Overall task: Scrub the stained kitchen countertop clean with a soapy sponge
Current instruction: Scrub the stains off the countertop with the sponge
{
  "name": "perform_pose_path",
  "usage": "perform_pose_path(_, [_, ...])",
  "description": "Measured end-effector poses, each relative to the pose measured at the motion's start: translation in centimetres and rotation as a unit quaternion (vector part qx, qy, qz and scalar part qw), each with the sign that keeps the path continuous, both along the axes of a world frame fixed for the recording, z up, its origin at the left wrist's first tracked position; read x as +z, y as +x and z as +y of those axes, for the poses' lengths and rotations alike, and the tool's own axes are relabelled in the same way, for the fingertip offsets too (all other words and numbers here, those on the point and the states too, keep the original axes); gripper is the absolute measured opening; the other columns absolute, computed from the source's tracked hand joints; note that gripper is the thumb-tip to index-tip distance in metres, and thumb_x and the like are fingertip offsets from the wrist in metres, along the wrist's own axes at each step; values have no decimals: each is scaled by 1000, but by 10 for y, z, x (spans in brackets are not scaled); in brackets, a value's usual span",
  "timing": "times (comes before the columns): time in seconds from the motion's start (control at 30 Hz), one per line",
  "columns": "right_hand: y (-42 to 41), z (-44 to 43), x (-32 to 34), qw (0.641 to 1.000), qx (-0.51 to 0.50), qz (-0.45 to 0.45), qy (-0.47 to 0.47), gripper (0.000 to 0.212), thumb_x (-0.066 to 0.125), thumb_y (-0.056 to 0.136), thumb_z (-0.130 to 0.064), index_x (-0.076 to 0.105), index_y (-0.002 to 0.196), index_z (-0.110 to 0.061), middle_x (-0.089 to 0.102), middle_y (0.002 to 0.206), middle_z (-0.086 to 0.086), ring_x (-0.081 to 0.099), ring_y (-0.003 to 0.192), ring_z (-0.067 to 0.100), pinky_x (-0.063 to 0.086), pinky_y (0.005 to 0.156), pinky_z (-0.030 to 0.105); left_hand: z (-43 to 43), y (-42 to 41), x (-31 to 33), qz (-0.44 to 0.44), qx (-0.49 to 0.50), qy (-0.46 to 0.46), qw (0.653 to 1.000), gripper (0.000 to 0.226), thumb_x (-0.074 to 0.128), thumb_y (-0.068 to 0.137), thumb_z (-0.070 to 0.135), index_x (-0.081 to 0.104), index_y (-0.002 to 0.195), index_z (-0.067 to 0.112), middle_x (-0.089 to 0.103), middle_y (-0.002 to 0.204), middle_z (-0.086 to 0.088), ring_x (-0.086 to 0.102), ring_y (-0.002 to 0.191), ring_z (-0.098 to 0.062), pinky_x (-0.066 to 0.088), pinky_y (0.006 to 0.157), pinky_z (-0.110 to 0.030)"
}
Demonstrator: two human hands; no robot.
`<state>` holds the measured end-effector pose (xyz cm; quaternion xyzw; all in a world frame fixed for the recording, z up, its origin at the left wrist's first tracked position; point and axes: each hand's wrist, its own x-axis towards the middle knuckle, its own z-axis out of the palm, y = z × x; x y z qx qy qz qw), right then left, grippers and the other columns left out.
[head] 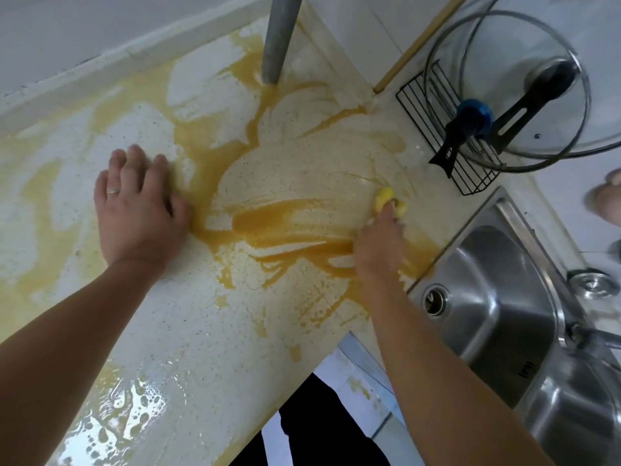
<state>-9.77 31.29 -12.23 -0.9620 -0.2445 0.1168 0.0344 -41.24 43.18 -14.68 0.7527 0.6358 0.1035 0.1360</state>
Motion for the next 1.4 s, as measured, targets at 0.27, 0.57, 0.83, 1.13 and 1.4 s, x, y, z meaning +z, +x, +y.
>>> perform_pose_path(0.27, [-159,63,1,922,376,81,42,56,50,99,-19,36,150,-39,46,115,10,53,76,23,42,65,33,-2,1,0,-9,16,4,1000,55,46,97,30,42,151,19,28,165,-18,14,157,-33,8,128,-49])
perform_pose_path(0.57, [34,-40,7,992,117,-41,-10,78,41,95,1,13,157,-37,36,153,23,58,76,14,41,53,21,-3,2,-3,-16,2,30,999,52,45,95,28,45,146,17,33,161,-19,20,154,-36,13,126,-51])
perform_pose_path(0.83, [0,-65,-1,997,74,-19,7,68,47,98,-12,17,157,-24,46,139,24,60,107,37,42,68,34,-7,-2,-8,-16,-13,19,1000,54,34,101,31,41,152,18,26,167,-14,15,157,-32,8,128,-47])
perform_pose_path(1.13, [-241,-109,0,866,469,157,75,53,65,78,-21,62,129,-37,56,96,3,58,60,19,23,49,28,-78,-36,-9,-3,-141,9,990,49,39,101,23,54,145,9,40,159,-22,29,151,-41,23,125,-49])
perform_pose_path(1.4, [-88,-80,1,970,238,30,26,59,46,100,-12,30,152,-35,40,147,23,64,102,37,49,71,38,-100,-42,-5,2,-106,-10,994,47,37,108,22,45,154,18,28,168,-8,15,158,-26,10,129,-42])
